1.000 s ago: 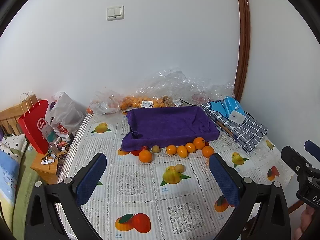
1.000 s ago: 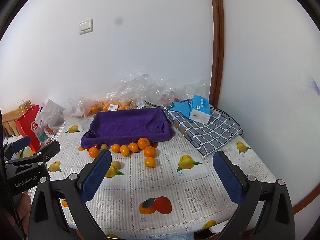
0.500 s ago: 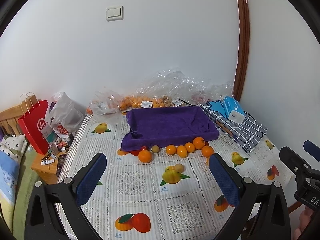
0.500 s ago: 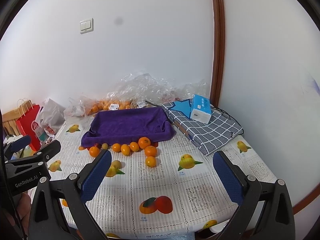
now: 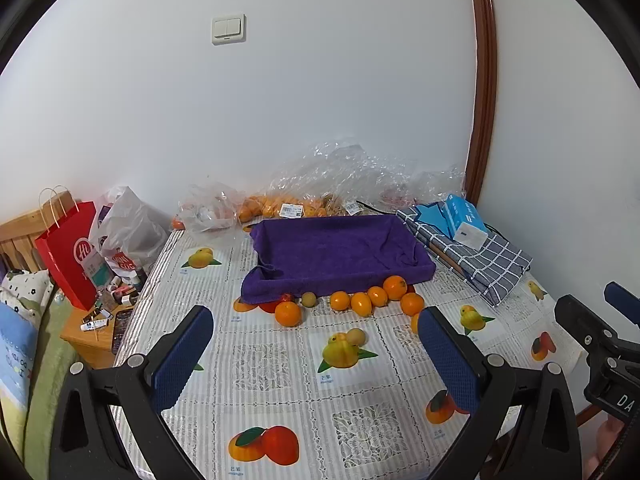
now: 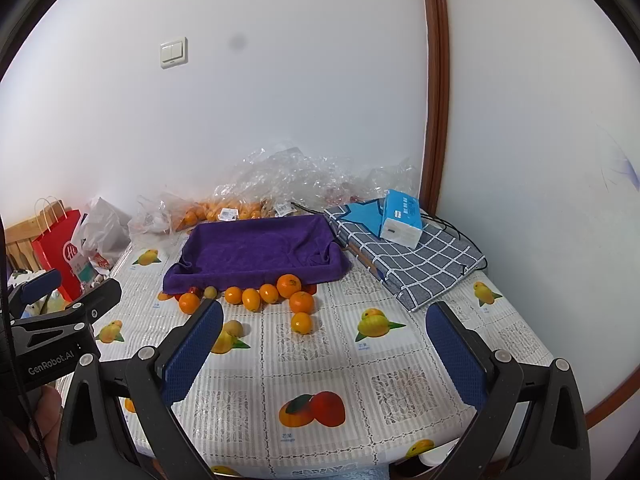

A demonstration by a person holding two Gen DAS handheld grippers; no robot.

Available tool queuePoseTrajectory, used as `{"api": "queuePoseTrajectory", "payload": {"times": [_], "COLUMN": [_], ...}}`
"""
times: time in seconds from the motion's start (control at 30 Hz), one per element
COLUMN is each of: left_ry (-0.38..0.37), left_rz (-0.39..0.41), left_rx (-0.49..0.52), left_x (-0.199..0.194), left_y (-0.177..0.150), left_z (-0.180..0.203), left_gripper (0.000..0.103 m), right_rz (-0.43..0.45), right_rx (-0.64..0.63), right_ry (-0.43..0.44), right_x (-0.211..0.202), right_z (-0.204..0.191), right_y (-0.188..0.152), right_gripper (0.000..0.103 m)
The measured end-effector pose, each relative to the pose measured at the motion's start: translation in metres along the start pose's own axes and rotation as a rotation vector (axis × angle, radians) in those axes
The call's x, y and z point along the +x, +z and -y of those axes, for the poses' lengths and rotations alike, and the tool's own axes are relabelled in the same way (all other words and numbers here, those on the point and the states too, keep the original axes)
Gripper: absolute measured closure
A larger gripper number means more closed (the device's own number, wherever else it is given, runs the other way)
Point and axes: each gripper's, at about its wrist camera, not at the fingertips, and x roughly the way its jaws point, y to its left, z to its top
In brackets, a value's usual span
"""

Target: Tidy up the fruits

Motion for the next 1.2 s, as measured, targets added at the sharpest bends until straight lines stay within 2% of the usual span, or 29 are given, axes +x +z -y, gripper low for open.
{"api": "queuePoseTrajectory", "payload": {"times": [0.57, 0.8, 0.9, 1.03, 1.1, 1.2], "left_ry": [-0.006, -0.012, -0.014, -0.007, -0.009, -0.008], "left_rz": [0.013, 0.011, -0.003, -0.032, -0.05, -0.091], "left_rx": [-0.003, -0.031, -0.032, -0.055, -0.069, -0.089], "left_x": [0.0, 0.007, 0.016, 0.041, 0.055, 0.08], "left_y": [0.001, -0.002, -0.005, -0.011, -0.016, -0.025], "left_z": [-0.004, -0.016, -0.022, -0.035, -0.039, -0.05], "left_gripper": [0.0, 0.0, 0.0, 0.0, 0.001, 0.002], "right_rz": [0.025, 0.018, -0.003, -0.043, -0.085, -0.178], "right_rx": [0.006, -0.019, -0.02, 0.002, 0.011, 0.025], "right_ry": [0.004, -0.023, -0.021, 0.032, 0.043, 0.068], "right_x": [-0.003, 0.012, 0.026, 0.055, 0.076, 0.109], "right_z": [0.002, 0.003, 0.004, 0.007, 0.008, 0.008], "right_y": [0.0, -0.004, -0.009, -0.019, -0.027, -0.038], "right_gripper": [0.003, 0.003, 0.003, 0.005, 0.012, 0.015]}}
